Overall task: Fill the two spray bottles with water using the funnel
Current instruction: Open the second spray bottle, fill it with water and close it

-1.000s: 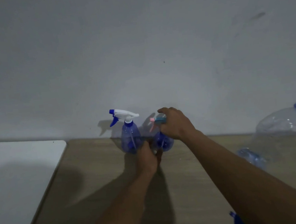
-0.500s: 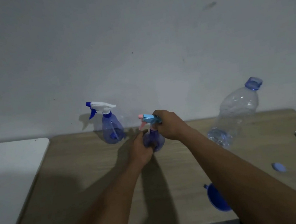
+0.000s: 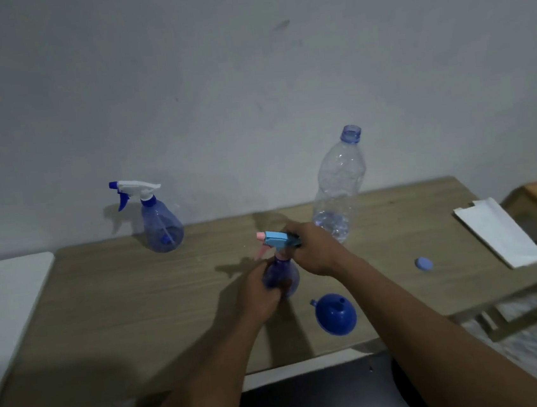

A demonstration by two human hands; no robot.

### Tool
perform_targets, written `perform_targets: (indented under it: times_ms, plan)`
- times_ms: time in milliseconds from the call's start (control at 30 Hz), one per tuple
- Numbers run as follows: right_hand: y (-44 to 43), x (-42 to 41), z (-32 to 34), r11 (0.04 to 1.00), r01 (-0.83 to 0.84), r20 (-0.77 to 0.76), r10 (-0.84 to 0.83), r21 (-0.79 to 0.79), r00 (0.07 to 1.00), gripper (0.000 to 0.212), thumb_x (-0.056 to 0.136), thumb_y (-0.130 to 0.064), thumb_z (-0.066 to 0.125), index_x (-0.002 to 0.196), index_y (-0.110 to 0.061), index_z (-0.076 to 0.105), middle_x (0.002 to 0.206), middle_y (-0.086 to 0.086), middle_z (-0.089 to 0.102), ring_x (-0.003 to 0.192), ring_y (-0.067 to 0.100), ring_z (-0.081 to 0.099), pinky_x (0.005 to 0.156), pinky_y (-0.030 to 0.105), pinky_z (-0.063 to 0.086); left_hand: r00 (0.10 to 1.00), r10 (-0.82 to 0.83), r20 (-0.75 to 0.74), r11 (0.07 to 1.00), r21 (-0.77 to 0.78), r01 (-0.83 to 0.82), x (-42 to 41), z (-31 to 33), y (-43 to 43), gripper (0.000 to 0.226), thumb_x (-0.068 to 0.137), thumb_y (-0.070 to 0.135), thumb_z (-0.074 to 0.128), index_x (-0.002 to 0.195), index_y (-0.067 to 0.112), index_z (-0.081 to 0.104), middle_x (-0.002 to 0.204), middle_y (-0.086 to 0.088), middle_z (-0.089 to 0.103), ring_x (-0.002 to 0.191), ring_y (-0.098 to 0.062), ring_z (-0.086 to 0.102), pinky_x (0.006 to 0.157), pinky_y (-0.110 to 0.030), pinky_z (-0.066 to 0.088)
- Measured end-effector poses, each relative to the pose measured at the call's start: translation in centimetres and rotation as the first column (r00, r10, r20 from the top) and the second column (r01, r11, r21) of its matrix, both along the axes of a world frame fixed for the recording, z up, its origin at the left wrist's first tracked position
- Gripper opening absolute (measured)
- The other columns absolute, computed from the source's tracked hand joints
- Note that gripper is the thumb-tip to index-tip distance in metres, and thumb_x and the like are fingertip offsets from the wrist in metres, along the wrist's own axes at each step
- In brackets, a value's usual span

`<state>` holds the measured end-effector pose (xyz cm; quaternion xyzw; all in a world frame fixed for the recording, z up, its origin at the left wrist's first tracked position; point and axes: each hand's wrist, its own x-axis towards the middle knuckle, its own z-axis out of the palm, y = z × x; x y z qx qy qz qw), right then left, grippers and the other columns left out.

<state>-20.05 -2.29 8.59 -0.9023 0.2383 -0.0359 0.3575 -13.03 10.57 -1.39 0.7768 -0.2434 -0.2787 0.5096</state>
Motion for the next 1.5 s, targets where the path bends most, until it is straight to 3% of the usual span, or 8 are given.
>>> perform_targets:
  times_ms: [167,300,533,733,967,1133,1367,1500]
  plan:
    - [-1.3,-2.3,-2.2,0.997,0.027,0.069,-0.031,0.066,0.997,0.016,0.088,-0.018,0.072,0.095,-0.026,0.060,0.087,-0.006,0.063,0.082,0.013,0.059,0.067,0.028,0.043,0.999,0.029,-0.037,0.999,0.023,-0.028,-2.2,-0.7,-1.4,0.028,0.081,0.005,0.065,0.105,0.019,0.068,0.098,-0.007,0.073,0.095,-0.030,0.067,0.085,-0.056,0.054]
    - [-1.2,-2.9,-4.1,0.976,0.091,0.156,-0.123,0.196,0.980,0.031,0.083,-0.020,0.079,0.110,-0.019,0.065,0.102,-0.006,0.070,0.095,0.009,0.067,0.085,0.035,0.055,0.997,0.078,-0.017,0.997,0.028,-0.077,-2.7,-1.2,-1.7,0.034,0.081,0.008,0.071,0.107,0.030,0.068,0.099,0.007,0.073,0.096,-0.016,0.068,0.086,-0.042,0.056]
    - [0.5,-2.6,-6.8,0.901,0.254,0.218,-0.343,0.352,0.914,0.034,0.081,-0.029,0.082,0.107,-0.015,0.065,0.095,-0.004,0.074,0.087,0.011,0.070,0.081,0.040,0.059,0.994,0.063,0.088,0.995,0.067,-0.069,-2.2,-2.2,-1.4,0.029,0.079,0.005,0.072,0.104,0.021,0.069,0.089,0.001,0.073,0.084,-0.015,0.068,0.080,-0.042,0.056]
    - [0.2,-2.2,-7.3,0.876,0.222,0.264,-0.356,0.428,0.896,0.028,0.083,-0.024,0.080,0.106,-0.017,0.068,0.095,-0.004,0.075,0.087,0.008,0.071,0.082,0.042,0.060,0.979,0.045,0.197,0.997,0.046,-0.055,-2.5,-1.7,-1.0,0.027,0.082,0.012,0.074,0.103,0.026,0.068,0.072,0.022,0.060,0.072,0.026,0.053,0.061,0.004,0.037]
    - [-0.2,-2.2,-7.9,0.902,0.112,0.328,-0.264,0.416,0.907,0.015,0.090,-0.012,0.070,0.105,-0.013,0.071,0.098,-0.002,0.075,0.097,0.014,0.070,0.092,0.044,0.055,0.988,0.098,0.123,0.994,0.036,-0.103,-2.1,-2.4,-1.4,0.019,0.078,0.010,0.076,0.078,0.024,0.064,0.062,0.013,0.061,0.061,-0.002,0.060,0.048,-0.007,0.039]
    - [-0.3,-2.4,-8.4,0.878,0.099,0.332,-0.279,0.468,0.901,0.030,0.089,-0.013,0.069,0.115,-0.025,0.060,0.104,-0.011,0.074,0.099,0.005,0.069,0.082,0.029,0.058,0.997,0.071,0.018,0.997,-0.020,-0.070,-1.6,-3.2,-1.7,0.016,0.077,0.025,0.082,0.086,0.027,0.069,0.072,0.005,0.073,0.065,-0.008,0.066,0.057,-0.020,0.047]
    - [-0.1,-2.6,-9.5,0.870,0.118,0.357,-0.315,0.478,0.880,0.022,0.091,-0.012,0.071,0.112,-0.016,0.069,0.100,-0.002,0.074,0.093,0.014,0.071,0.081,0.043,0.060,0.999,-0.007,0.047,0.994,-0.104,0.012,-1.4,-3.2,-1.3,0.053,0.071,0.008,0.068,0.110,0.044,0.064,0.093,0.034,0.069,0.088,0.012,0.065,0.068,0.000,0.044]
    - [0.0,-3.0,-9.5,0.882,0.086,0.376,-0.283,0.463,0.882,0.034,0.091,-0.013,0.072,0.122,-0.021,0.064,0.108,-0.005,0.073,0.101,0.009,0.070,0.084,0.029,0.059,1.000,0.004,0.019,0.988,-0.154,-0.001,-1.3,-3.7,-1.5,0.055,0.072,0.006,0.071,0.111,0.044,0.065,0.099,0.026,0.072,0.094,0.006,0.067,0.076,-0.006,0.048]
